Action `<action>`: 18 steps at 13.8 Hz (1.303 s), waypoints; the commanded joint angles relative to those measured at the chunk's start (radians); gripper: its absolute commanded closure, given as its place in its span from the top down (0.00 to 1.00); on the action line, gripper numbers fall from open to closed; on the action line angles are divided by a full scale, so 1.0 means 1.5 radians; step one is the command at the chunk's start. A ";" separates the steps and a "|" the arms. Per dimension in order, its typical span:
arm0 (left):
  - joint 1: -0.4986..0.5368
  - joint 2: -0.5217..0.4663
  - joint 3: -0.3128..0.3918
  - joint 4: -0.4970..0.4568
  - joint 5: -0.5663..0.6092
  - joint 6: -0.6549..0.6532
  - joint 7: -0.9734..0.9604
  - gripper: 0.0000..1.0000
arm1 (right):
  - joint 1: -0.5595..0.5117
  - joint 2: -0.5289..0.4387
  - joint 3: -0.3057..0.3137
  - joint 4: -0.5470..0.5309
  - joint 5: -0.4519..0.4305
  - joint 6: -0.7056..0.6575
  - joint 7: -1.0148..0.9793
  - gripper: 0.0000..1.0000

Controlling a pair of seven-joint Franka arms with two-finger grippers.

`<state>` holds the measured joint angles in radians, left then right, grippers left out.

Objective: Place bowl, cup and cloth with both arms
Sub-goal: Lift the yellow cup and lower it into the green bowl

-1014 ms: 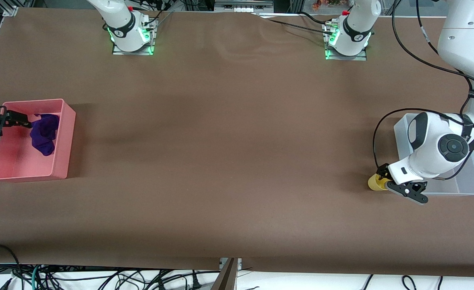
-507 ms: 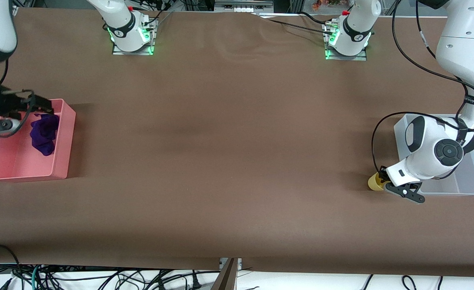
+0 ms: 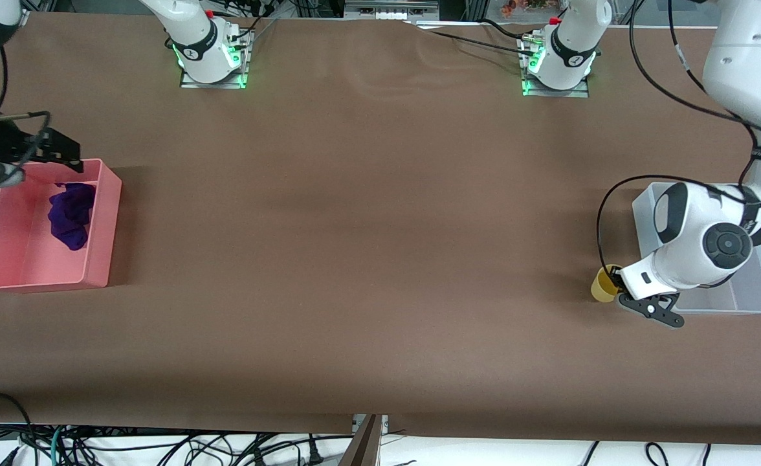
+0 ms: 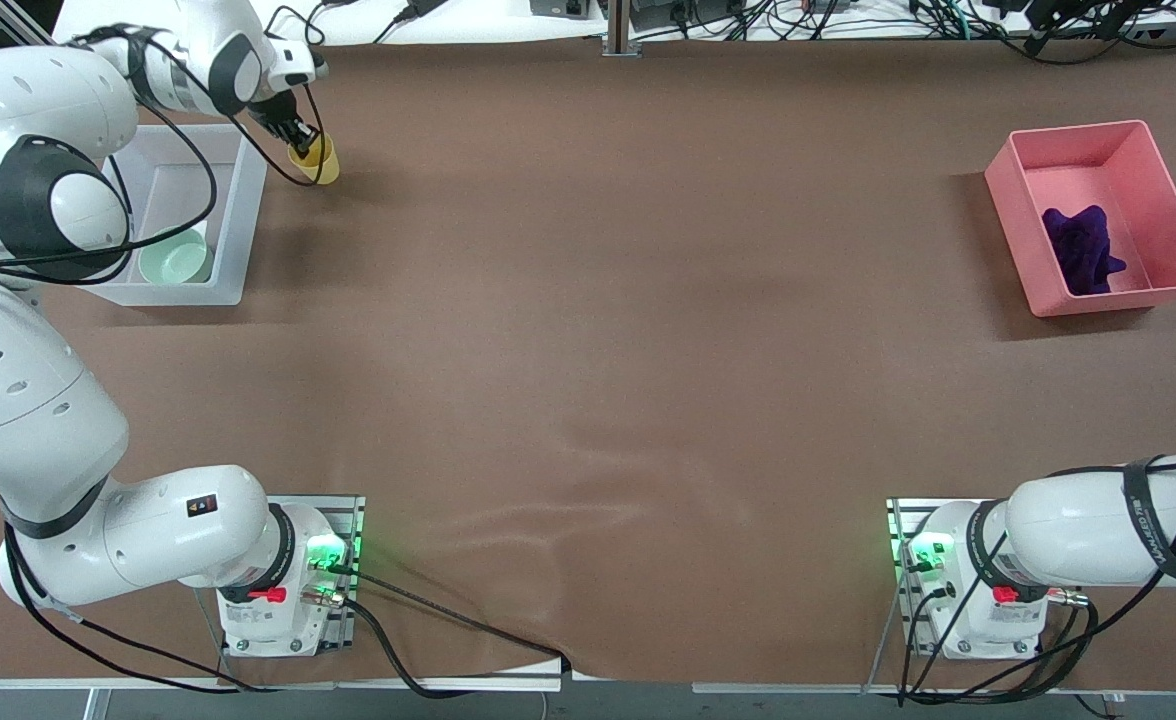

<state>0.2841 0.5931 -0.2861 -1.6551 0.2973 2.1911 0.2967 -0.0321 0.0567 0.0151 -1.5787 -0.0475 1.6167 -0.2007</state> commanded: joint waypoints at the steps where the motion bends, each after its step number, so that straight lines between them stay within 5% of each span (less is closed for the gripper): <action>1: 0.006 -0.086 -0.007 -0.011 -0.015 -0.107 0.006 0.00 | -0.005 0.010 -0.001 0.030 -0.001 -0.008 -0.039 1.00; 5: 0.060 -0.146 -0.005 -0.015 -0.016 -0.262 0.105 0.00 | -0.002 0.006 -0.001 0.030 0.024 -0.018 0.006 1.00; 8: 0.147 -0.148 -0.005 -0.028 -0.012 -0.284 0.250 0.00 | 0.010 0.005 0.000 0.032 0.027 -0.034 0.063 1.00; 10: 0.184 -0.135 -0.003 -0.033 -0.005 -0.253 0.304 0.00 | 0.010 0.006 0.001 0.031 0.027 -0.034 0.071 1.00; 14: 0.262 -0.113 -0.003 -0.142 -0.004 -0.027 0.389 0.00 | 0.010 0.009 -0.001 0.030 0.027 -0.033 0.063 1.00; 18: 0.283 -0.080 -0.002 -0.149 -0.004 0.023 0.416 0.00 | 0.010 0.010 -0.001 0.031 0.026 -0.033 0.062 1.00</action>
<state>0.6952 0.4746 -0.2793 -1.8744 0.2948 2.2093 0.8896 -0.0173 0.0612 0.0156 -1.5582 -0.0176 1.5896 -0.1117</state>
